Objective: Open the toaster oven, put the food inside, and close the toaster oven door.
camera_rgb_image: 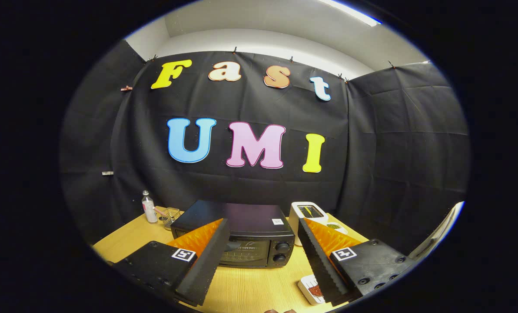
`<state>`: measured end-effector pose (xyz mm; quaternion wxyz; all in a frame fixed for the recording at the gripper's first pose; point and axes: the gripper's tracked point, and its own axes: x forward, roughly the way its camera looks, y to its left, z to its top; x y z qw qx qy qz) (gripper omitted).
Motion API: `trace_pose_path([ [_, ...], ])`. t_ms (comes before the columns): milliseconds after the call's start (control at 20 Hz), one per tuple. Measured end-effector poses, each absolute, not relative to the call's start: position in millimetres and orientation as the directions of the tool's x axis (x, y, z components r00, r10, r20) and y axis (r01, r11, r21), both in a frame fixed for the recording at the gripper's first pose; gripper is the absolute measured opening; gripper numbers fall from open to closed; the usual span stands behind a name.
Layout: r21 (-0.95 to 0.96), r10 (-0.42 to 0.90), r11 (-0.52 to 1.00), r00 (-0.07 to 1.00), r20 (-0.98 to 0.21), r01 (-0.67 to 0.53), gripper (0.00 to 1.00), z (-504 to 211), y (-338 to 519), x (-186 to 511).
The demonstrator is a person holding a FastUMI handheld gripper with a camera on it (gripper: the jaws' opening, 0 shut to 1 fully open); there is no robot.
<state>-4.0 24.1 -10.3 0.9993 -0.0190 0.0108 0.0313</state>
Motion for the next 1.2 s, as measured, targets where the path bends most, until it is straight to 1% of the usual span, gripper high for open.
trace_pose_path([
  [850,-0.018,0.14,0.99,0.987,-0.084,-0.142,0.97,-31,65,-6],
  [1200,-0.012,0.143,0.989,0.98,-0.138,-0.146,0.97,-54,88,29],
])
